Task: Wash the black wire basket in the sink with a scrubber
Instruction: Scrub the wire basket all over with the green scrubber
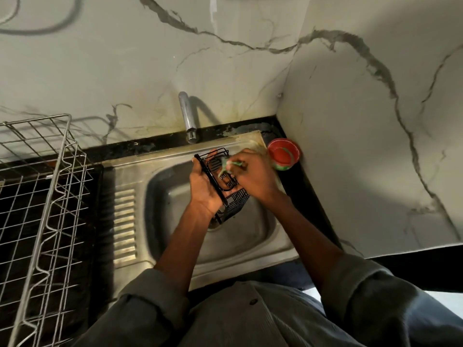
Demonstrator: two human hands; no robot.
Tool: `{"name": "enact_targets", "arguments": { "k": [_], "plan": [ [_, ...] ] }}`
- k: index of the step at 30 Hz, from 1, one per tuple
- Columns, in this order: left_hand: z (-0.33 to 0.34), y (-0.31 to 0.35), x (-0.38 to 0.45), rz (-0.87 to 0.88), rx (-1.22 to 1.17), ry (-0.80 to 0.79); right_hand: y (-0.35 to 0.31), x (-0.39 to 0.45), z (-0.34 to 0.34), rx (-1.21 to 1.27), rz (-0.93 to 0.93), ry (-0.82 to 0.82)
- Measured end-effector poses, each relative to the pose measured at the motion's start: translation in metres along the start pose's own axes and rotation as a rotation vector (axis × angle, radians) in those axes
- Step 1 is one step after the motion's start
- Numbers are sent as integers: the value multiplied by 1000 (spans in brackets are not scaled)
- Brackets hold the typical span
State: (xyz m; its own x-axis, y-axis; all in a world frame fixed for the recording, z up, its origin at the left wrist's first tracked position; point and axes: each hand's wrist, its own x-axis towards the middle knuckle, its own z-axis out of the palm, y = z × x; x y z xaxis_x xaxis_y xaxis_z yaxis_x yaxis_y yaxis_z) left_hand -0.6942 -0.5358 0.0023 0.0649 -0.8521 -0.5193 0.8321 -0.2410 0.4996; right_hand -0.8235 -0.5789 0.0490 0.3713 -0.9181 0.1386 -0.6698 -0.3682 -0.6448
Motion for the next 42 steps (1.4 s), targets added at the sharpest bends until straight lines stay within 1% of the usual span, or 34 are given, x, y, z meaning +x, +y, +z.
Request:
{"name": "enact_targets", "arguments": {
  "k": [1,2,4,5,6,8,9,10,12,13,14,16,17,20,21,23,26,27,28,30,32,33,34,36,37,38,39,40,42],
  "plan": [
    [4,-1,-3,-5,11,2,-5,1,1,-5,-42,-12],
    [8,-3,-4,-7,29,-6,-10,5,2,-46,-38,2],
    [14,-7,-6,-34,37,-31,-15,19,-1,-138,70,130],
    [15,-8,-7,-43,24,-39,-17,23,-1,-155,110,168],
    [16,-7,-8,-37,12,-40,-23,24,1,-156,90,156],
    [13,-6,-8,-19,-40,-48,-36,17,9,-124,-62,46],
    [14,-5,-11,-18,-60,-59,-40,13,13,-87,-105,7],
    [13,-5,-13,-15,-53,-61,-40,13,15,-51,-84,32],
    [13,-9,-14,4,-15,-68,-39,21,15,-32,60,166],
    [14,-10,-15,4,2,-70,-39,25,15,-47,98,197],
    [14,-11,-15,-2,2,-71,-41,26,15,-41,73,181],
    [11,-10,-14,7,-51,-68,-46,23,15,50,-20,99],
    [9,-9,-13,12,-57,-52,-46,22,15,105,-32,87],
    [11,-7,-18,31,-50,-49,-48,21,14,182,33,147],
    [13,-5,-20,43,-58,-42,-48,18,15,179,5,125],
    [11,2,-17,58,-89,-24,-47,2,17,95,-105,24],
    [-4,10,-11,107,-174,7,-34,-20,11,38,-145,-78],
    [-5,8,-12,106,-164,18,-33,-21,10,35,-159,-90],
    [-3,5,-14,101,-167,21,-38,-20,10,33,-174,-74],
    [7,-1,-17,127,-100,51,-60,-13,14,55,-172,-5],
    [11,-1,-13,195,-80,80,-74,-7,21,94,-169,8],
    [8,3,-14,181,-95,75,-75,-6,22,86,-187,-19],
    [3,8,-17,153,-115,77,-72,-7,19,59,-199,-79],
    [-9,15,-18,139,-233,67,-63,-15,7,7,-170,-259],
    [-14,15,-15,150,-205,86,-59,-19,2,-35,-154,-343],
    [-16,14,-16,146,-228,71,-58,-21,0,-53,-152,-385],
    [-13,12,-16,130,-257,35,-60,-20,1,-47,-160,-375],
    [-7,9,-18,141,-230,45,-63,-16,5,-20,-174,-325],
    [1,3,-20,154,-191,49,-70,-4,15,43,-167,-184]
  ]
}}
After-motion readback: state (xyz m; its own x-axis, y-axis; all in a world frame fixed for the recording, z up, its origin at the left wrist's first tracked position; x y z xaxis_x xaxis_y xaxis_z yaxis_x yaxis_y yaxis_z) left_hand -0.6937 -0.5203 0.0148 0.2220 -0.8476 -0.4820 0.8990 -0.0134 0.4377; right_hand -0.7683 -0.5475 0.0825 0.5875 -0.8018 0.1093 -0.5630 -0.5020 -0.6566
